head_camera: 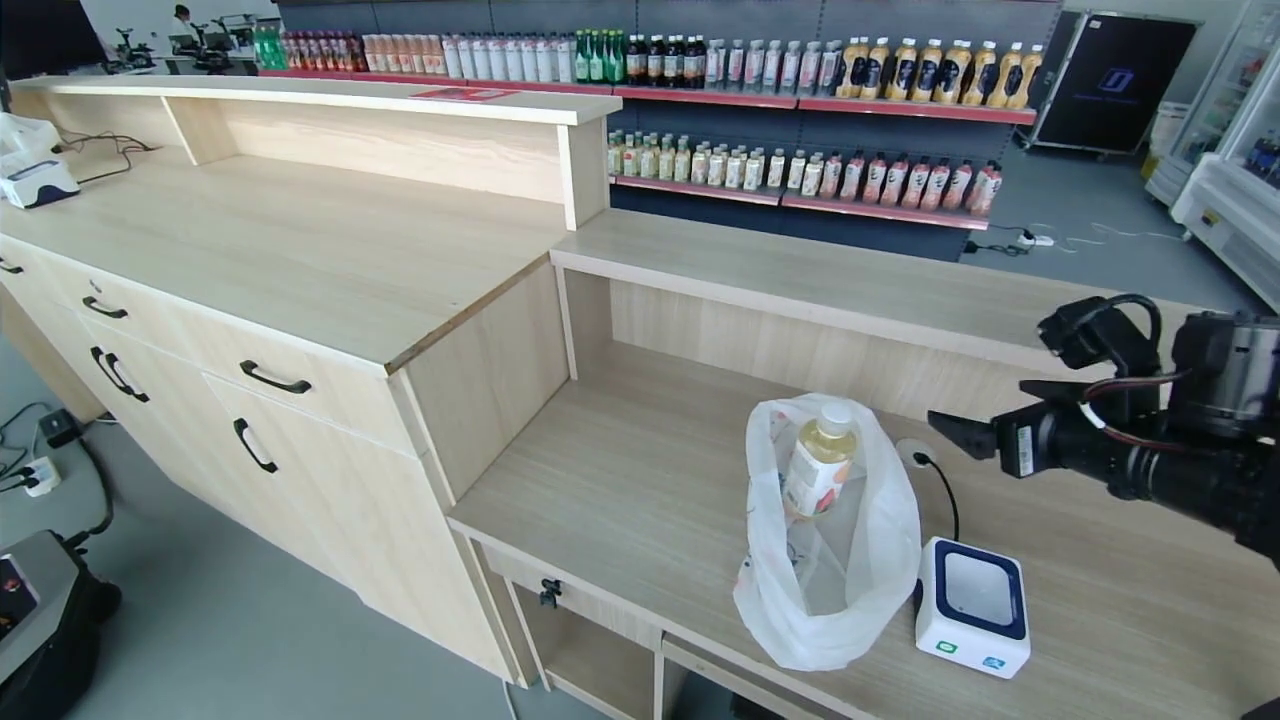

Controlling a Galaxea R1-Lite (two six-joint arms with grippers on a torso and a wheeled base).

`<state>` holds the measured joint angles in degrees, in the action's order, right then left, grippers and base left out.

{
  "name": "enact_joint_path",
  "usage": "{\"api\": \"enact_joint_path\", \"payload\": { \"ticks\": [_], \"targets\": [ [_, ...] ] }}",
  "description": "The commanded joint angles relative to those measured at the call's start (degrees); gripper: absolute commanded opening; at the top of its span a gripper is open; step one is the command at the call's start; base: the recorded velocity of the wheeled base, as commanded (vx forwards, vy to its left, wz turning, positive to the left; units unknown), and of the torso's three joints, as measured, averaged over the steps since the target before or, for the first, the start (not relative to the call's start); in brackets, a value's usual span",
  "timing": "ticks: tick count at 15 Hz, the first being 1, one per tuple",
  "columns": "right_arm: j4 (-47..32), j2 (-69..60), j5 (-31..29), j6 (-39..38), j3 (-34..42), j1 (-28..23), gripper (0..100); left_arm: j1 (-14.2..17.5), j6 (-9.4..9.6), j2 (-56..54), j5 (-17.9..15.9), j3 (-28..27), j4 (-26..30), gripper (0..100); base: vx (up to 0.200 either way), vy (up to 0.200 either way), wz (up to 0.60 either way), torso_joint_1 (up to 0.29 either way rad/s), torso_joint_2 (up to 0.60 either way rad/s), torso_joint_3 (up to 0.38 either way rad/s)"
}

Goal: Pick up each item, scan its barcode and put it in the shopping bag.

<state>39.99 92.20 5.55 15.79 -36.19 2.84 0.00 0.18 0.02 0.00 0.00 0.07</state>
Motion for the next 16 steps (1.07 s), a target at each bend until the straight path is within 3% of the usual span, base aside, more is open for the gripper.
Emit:
{"api": "enact_joint_path", "payload": {
  "ticks": [1,4,6,9,11,15,16],
  "targets": [
    [-14.1,-18.2,-0.7,4.3,3.8,-13.8,100,0.0,-0.01,0.0,0.0,0.0,0.0,100,0.000,0.000,-0.60,-0.002,0.00,-0.002],
    [-18.3,-19.8,-4.8,4.6,4.4,-18.9,100,0.0,-0.01,0.0,0.0,0.0,0.0,100,0.000,0.000,-0.60,0.002,0.00,-0.001],
    [-22.2,-16.2,-11.8,5.7,3.9,-22.9,100,0.0,-0.01,0.0,0.0,0.0,0.0,100,0.000,0.000,-0.60,-0.010,0.00,0.005],
    [-23.3,-8.3,-11.7,10.7,2.6,-28.2,100,0.0,-0.01,0.0,0.0,0.0,0.0,100,0.000,0.000,0.00,0.000,0.00,0.000],
    [-22.9,-1.3,-8.4,17.5,1.2,-31.6,100,0.0,-0.01,0.0,0.0,0.0,0.0,100,0.000,0.000,0.00,0.000,0.00,0.000],
    [-25.6,3.2,2.1,39.4,1.2,-43.5,100,0.0,-0.01,0.0,0.0,0.0,0.0,100,0.000,0.000,0.00,0.000,0.00,0.000],
    [-25.8,3.4,3.4,39.4,1.2,-43.8,100,0.0,-0.01,0.0,0.0,0.0,0.0,100,0.000,0.000,0.00,0.000,0.00,0.000]
  ]
}}
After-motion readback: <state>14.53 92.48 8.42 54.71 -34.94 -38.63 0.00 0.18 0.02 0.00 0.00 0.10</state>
